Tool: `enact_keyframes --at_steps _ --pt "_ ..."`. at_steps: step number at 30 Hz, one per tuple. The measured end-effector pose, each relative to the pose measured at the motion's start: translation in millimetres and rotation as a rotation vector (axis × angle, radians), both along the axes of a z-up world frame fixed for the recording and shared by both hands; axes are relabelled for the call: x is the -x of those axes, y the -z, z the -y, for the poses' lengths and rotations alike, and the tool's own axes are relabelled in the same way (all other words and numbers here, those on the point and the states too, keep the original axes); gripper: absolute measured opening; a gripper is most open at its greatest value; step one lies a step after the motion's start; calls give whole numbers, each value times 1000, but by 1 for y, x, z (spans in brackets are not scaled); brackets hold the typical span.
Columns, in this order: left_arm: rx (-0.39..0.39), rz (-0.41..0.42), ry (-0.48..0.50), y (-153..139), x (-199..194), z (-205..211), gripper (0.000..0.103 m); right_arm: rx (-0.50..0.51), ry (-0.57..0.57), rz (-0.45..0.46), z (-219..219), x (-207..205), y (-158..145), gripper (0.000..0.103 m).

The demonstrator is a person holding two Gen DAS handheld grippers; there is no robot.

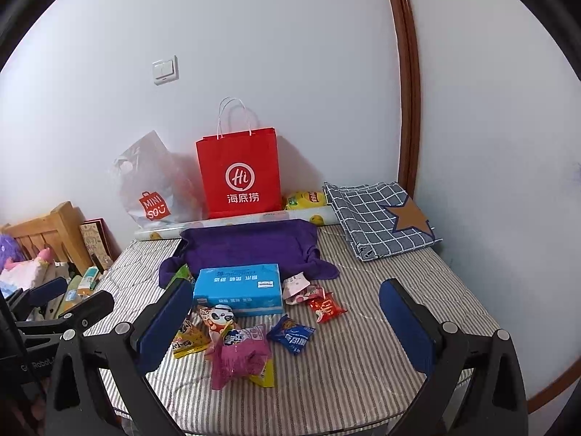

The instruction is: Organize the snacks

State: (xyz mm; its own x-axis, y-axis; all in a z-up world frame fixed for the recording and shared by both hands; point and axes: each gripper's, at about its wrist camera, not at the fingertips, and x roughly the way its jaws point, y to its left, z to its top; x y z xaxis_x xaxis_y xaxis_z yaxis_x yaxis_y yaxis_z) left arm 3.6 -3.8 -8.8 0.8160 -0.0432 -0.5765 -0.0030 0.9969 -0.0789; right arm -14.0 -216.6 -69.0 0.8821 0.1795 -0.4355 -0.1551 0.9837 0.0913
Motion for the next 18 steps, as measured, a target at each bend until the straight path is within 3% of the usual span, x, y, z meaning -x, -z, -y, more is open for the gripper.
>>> enact_keyframes --at_steps 18 --pt "-3 1 -17 -3 3 -4 102 1 -8 13 -4 3 0 103"
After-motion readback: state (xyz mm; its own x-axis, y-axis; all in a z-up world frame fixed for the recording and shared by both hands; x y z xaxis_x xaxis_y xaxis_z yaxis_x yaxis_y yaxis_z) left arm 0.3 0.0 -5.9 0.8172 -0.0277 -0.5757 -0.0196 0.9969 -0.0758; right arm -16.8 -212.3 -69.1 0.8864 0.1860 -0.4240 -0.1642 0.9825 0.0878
